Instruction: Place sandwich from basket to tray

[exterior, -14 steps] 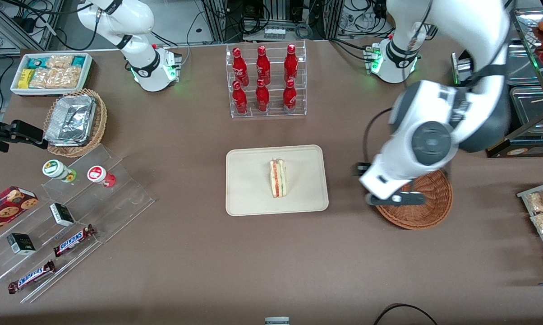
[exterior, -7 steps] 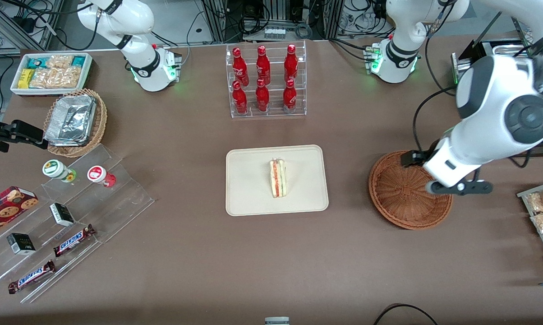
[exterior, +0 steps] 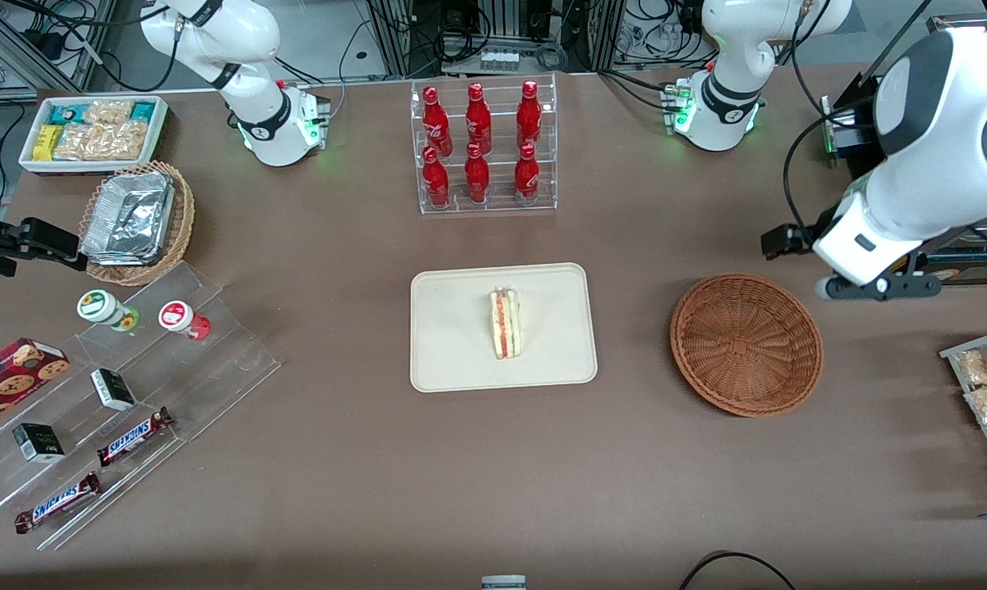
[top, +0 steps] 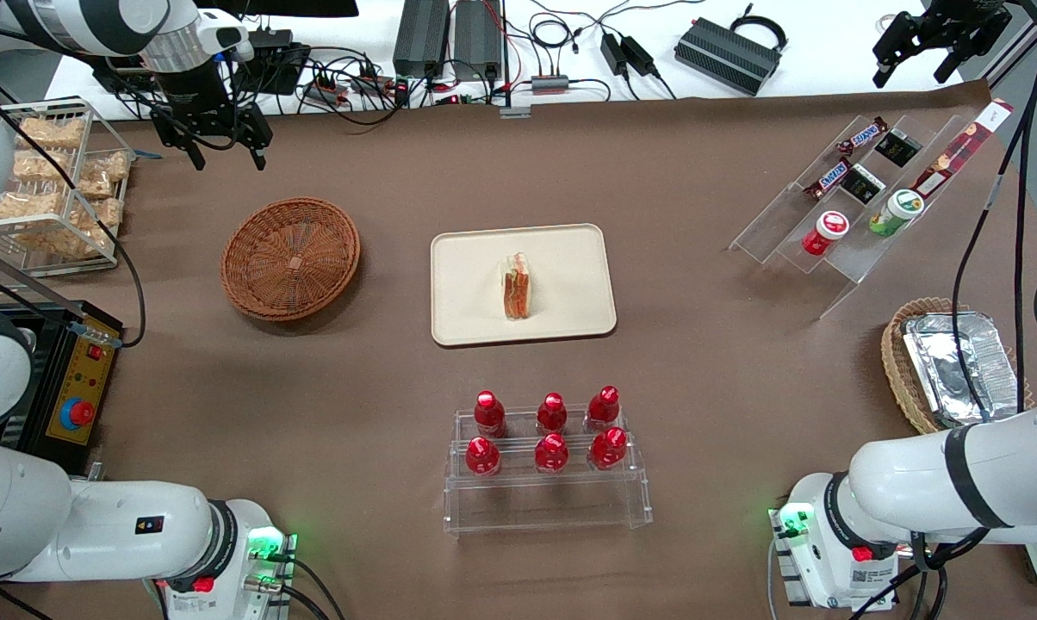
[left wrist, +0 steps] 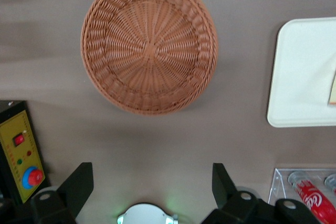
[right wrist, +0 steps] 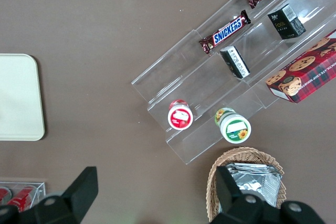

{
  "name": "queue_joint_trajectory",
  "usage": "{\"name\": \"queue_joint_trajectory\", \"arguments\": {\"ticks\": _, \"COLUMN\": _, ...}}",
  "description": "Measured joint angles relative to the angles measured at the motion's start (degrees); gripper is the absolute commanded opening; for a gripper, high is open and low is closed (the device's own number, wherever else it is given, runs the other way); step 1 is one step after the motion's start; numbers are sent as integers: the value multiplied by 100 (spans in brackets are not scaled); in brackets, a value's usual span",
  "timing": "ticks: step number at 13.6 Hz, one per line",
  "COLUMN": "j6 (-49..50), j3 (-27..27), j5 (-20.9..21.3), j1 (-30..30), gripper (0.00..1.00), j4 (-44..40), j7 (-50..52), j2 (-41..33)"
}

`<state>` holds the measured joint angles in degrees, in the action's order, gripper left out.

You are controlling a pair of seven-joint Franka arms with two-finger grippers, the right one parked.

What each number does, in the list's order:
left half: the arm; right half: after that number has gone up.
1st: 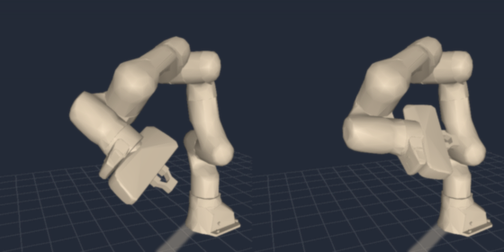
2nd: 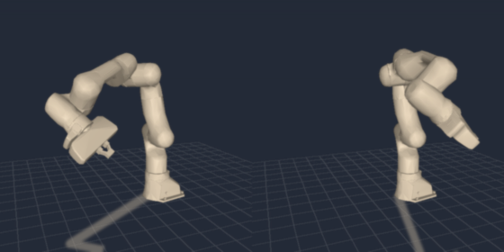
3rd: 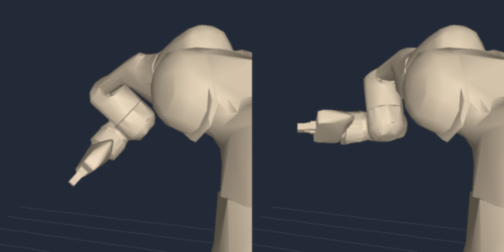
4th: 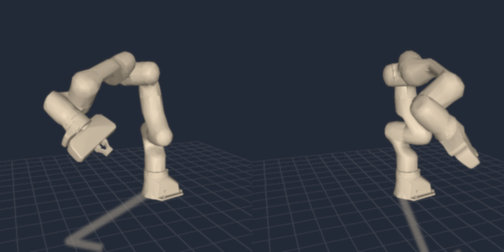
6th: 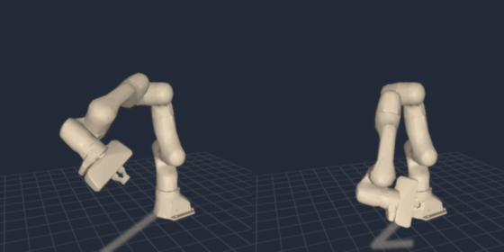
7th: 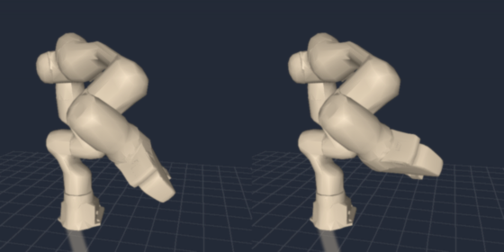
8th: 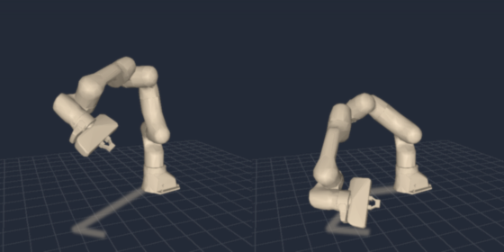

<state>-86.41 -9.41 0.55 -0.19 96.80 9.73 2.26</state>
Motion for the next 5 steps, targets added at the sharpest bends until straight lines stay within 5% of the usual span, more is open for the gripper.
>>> {"name": "queue_joint_trajectory", "arguments": {"ticks": 5, "j6": 627, "j3": -34, "j5": -9, "j1": 362, "gripper": 100, "j4": -119, "j7": -524, "j2": -395}}
